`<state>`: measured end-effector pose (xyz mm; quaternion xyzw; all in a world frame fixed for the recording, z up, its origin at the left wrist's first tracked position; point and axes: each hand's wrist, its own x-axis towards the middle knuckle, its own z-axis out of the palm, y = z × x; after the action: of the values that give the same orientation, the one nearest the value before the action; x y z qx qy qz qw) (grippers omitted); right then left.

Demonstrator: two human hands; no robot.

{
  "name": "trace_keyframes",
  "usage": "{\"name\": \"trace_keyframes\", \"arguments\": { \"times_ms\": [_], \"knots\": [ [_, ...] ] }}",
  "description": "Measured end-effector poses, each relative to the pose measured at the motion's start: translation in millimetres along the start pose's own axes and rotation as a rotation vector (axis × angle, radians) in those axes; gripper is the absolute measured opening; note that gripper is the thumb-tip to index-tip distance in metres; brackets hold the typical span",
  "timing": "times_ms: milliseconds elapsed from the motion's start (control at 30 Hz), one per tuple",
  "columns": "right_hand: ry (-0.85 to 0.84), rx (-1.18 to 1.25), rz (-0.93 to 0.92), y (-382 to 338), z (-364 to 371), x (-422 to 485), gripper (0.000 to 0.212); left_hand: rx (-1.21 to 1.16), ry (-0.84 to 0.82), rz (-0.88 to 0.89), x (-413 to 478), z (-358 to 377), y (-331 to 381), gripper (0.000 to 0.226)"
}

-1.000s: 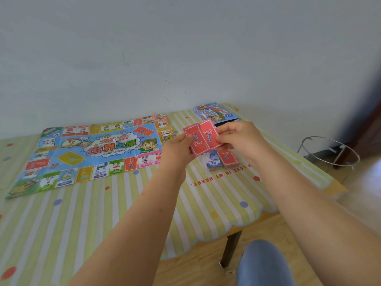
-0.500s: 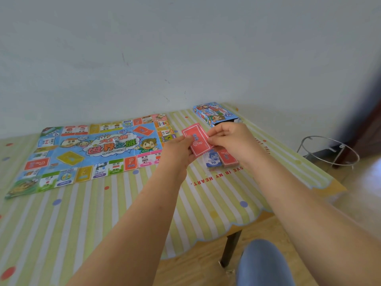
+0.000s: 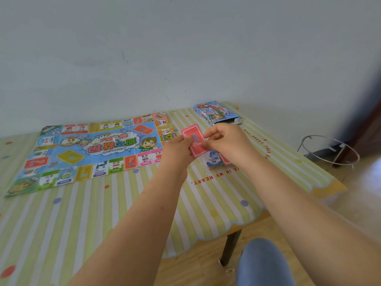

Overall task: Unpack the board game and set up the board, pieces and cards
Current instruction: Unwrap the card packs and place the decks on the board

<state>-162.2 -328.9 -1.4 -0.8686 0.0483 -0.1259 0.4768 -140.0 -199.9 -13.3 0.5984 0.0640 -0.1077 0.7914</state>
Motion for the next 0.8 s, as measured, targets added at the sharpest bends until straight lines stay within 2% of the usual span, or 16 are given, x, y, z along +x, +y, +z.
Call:
{"name": "trace_keyframes", "arguments": {
  "times_ms": [167, 233, 433, 533, 700, 800],
  "knots": [
    [0.094, -0.004, -0.027, 7, -19, 10, 0.008, 0.032, 0.008, -0.002, -2, -1, 2, 0.023],
    [0.068, -0.126, -0.025, 10, -33, 14, 0.011, 0.051, 0.009, -0.006, -2, -2, 2, 0.023],
    [-0.318, -0.715, 0.036, 19, -50, 23, 0.027, 0.146, -0.011, -0.020, -3, 5, -4, 0.009],
    [-0.388, -0.814, 0.044, 20, -46, 27, 0.031, 0.247, -0.017, -0.013, -4, 8, -8, 0.007],
    [-0.505, -0.916, 0.053, 11, -44, 37, 0.036, 0.341, 0.006, 0.035, -5, 11, -11, 0.025],
    [-0.568, -1.042, 0.033, 5, -39, 43, 0.046, 0.418, 0.002, 0.075, -5, 14, -12, 0.017]
  ]
}}
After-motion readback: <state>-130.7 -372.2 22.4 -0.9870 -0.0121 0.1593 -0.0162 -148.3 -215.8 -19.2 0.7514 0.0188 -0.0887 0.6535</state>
